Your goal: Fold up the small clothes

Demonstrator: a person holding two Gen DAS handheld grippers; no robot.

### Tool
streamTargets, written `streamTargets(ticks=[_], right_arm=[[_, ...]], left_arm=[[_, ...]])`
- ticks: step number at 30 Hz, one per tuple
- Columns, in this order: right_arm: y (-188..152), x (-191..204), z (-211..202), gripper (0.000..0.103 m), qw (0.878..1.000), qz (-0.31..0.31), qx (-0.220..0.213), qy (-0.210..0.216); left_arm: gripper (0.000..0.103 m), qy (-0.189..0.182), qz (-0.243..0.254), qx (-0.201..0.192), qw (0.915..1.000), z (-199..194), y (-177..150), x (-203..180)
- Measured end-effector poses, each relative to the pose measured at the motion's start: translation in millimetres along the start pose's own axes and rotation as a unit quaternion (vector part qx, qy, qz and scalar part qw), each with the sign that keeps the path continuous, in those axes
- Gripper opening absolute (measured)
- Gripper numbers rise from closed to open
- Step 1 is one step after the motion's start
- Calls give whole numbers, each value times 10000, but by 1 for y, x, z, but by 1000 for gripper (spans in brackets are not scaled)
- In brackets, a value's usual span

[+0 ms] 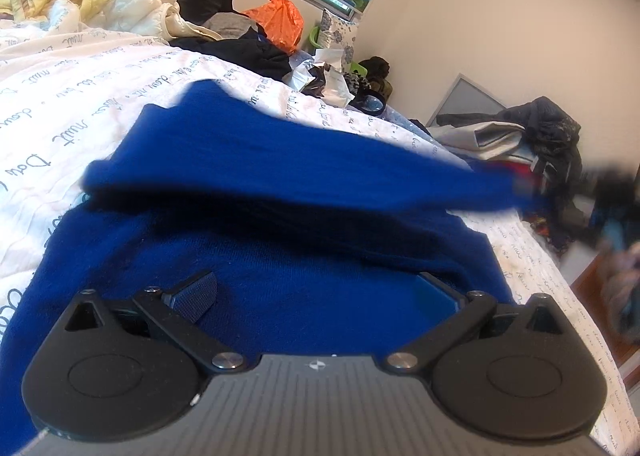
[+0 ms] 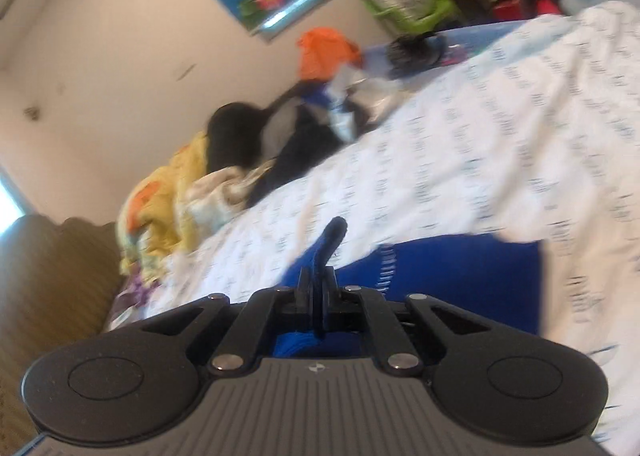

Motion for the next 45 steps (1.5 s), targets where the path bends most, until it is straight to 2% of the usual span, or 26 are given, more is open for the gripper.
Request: streamTargets(ticks=[4, 6, 9, 12, 14, 16, 17, 18, 19, 20, 22, 24, 27, 29, 32, 33, 34, 35, 36, 37, 38, 40, 42, 43, 44, 45], right_arm=[[-5, -82, 13, 4, 9946, 407, 179, -940], [-14, -90, 15, 4, 9949, 490, 213, -852], [-15, -85, 13, 7, 9952, 522, 306, -768], [4, -71, 7, 30, 9959, 296, -40, -859], [20, -72, 3, 71, 9943, 291, -435, -932], [28, -73, 15, 75, 9937, 262, -404, -1015], [29, -74, 26, 74, 9930, 243, -261, -1127], [27, -75, 39, 73, 9925, 201, -90, -1200], [22, -73, 51, 60, 9925, 111, 106, -1212], [17, -70, 62, 29, 9914, -63, 233, -1284], [10, -60, 74, 9, 9875, -510, 339, -1453], [12, -46, 67, 8, 9869, -853, 175, -1361], [24, -69, 63, 6, 9859, -622, -67, -1554], [18, -74, 67, 6, 9874, -622, -62, -1453], [14, -66, 60, 16, 9896, -502, -153, -1338], [15, -66, 54, 20, 9915, -366, -156, -1237], [15, -65, 44, 31, 9932, -245, -211, -1118], [15, -65, 31, 48, 9946, -103, -279, -990], [12, -64, 19, 59, 9959, 7, -288, -859], [7, -64, 10, 72, 9972, 73, -227, -705], [1, -64, 4, 73, 9983, 172, -94, -556], [-16, -66, 3, 72, 9977, 366, 330, -470], [-39, -61, 9, 72, 9958, -8, 548, -731], [-50, -57, 12, 70, 9936, -351, 577, -902], [-59, -50, 14, 53, 9904, -792, 492, -1023], [-67, -44, 17, 38, 9848, -1168, 518, -1173]], left_arm=[[103, 89, -142, -234, 9996, -12, 10, 9], [103, 178, -463, -497, 9975, -21, 27, 28], [103, 734, -749, -529, 9931, -14, 62, 66], [101, 1251, -563, -11, 9905, 18, 90, 98], [100, 1066, -643, 442, 9912, 46, 95, 113], [82, 763, -811, 922, 9895, 72, 89, 121], [81, 714, -762, 1020, 9893, 80, 87, 121], [48, 887, -478, 957, 9903, 83, 88, 117], [10, 968, -267, 1115, 9887, 90, 88, 115], [7, 1084, -199, 1238, 9862, 94, 89, 115], [7, 1360, -15, 1005, 9856, 85, 98, 120], [7, 1513, 246, 729, 9855, 71, 108, 125], [7, 1588, 538, 1073, 9800, 79, 93, 135], [7, 1667, 832, 994, 9775, 82, 86, 130], [16, 1562, 777, 930, 9803, 75, 87, 128], [31, 1557, 716, 900, 9811, 68, 87, 130], [58, 1571, 602, 892, 9817, 60, 86, 131], [72, 1498, 486, 836, 9840, 50, 84, 132], [91, 1327, 339, 738, 9878, 37, 80, 132], [95, 1140, 153, 717, 9908, 28, 76, 131], [93, 978, -65, 774, 9922, 23, 70, 131], [84, 647, -520, 1047, 9910, 24, 55, 128], [80, 798, -224, 1020, 9913, 25, 52, 117], [65, 914, 23, 1045, 9903, 27, 52, 110], [47, 1005, 278, 1090, 9886, 28, 53, 104], [12, 1002, 447, 1149, 9873, 31, 54, 99]])
Point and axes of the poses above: each gripper's, at about its wrist camera, not at the fingertips, and z roughly the way its jaws point, x to its left, y to its top, the point moved 6 cm from there along z, roughly the way its jaws point, and after that the axes turned 14 degrees about z, right-handed, at the moved point
